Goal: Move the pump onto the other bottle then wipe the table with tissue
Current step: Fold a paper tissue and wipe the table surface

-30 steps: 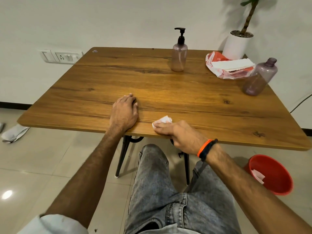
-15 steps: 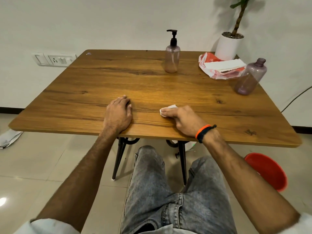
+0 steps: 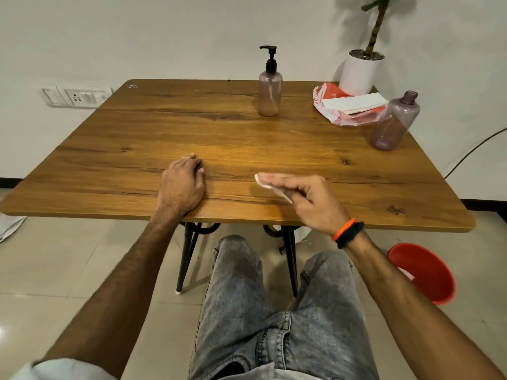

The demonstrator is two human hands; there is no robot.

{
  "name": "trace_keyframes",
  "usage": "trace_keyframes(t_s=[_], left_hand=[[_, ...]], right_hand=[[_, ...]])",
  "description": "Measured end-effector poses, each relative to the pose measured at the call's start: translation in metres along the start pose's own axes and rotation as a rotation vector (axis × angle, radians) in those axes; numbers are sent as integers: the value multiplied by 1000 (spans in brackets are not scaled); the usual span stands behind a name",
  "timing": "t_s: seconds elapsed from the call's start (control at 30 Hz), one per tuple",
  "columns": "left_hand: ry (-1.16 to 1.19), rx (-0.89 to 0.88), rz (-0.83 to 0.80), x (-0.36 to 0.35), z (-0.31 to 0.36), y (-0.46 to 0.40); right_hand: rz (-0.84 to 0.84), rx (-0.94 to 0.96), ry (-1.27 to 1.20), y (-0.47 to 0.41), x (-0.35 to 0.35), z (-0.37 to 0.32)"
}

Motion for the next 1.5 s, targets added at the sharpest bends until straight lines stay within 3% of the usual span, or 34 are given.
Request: trace_keyframes(t_s=[0.1,0.3,0.63,0.73,0.87,0.97,1.03,1.23,1.4,1.5], left_hand=[[1,-2,-7,0,0,1],[0,-13,-2,1,1,2],[-14,1,9,-2,-1,0],[-13,1,5,-2,-2,-1],[-8,5,9,-1,-2,0],[-7,6,6,0,-2,0],[1,6,2,0,-1,0],[-5,9,4,-1,-2,0],[2,7,7,-1,-1,0],[3,9,11,0,-2,-1]], right_hand=[[61,-43,277,-32,18,22],[-84,-91,495,-50,11,57],[-230,122,406,45,-29,5],[-291,92,176,56,-37,-1],[-72,16,-128,29,-20,-9],[90,-13,50,-12,-7,-1],[98,-46,231,-37,-8,7],[-156,-50,468,-53,-47,28],[-339,149,394,1,-77,-10],[-370,115,190,9,-70,-21]])
Point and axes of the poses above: each hand's wrist, its own y-axis away from the middle knuckle, its own x-axis out of the back of the hand, z = x × y, the point moved 8 cm from there along -y, towards the middle knuckle, and after that the axes turned 3 degrees about -y, right-handed, at the moved point
